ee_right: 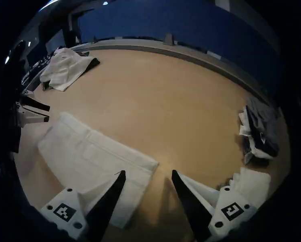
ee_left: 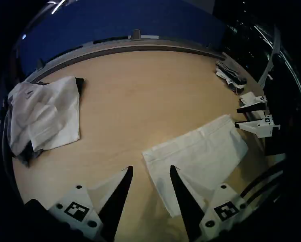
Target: Fold towel
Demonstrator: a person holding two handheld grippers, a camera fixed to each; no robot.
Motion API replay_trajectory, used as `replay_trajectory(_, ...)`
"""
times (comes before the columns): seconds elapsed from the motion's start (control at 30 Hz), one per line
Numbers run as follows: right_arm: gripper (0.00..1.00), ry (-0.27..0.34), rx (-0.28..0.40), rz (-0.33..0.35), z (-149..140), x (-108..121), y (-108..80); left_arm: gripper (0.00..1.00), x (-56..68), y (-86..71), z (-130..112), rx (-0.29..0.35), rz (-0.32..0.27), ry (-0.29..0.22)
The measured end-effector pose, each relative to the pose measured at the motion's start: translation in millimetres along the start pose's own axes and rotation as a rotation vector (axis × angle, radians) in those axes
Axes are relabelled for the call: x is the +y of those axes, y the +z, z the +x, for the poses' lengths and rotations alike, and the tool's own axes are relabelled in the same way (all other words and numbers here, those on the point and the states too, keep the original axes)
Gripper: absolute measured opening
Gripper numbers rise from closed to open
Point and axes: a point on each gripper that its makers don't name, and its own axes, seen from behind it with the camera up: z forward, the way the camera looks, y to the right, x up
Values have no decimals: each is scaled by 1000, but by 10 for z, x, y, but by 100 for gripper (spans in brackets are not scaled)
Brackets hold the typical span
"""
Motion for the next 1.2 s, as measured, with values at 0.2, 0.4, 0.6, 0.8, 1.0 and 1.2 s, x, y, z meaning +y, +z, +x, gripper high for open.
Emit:
replay_trajectory(0.2,100,3,2,4,-15,-13,-36,94,13,-30,-17,6,-10,-6)
replay_trajectory(0.4,100,10,3,12,-49,-39,-85,96,-5,-83,-44,7,-2,-2)
replay_trajectory(0.6,100,7,4,17,-89,-91,-148,96,11,-165,-88,11,-2,-5)
replay_trajectory(0.8,100,0,-2,27,-197,-166,-229,96,59,-302,-197,15,0,-10)
replay_trajectory(1.0,100,-5,-16,43,-391,-265,-312,96,130,-489,-399,17,7,-19)
replay_trajectory(1.2,100,-3,-31,68,-582,-395,-395,96,252,-676,-677,10,3,-49)
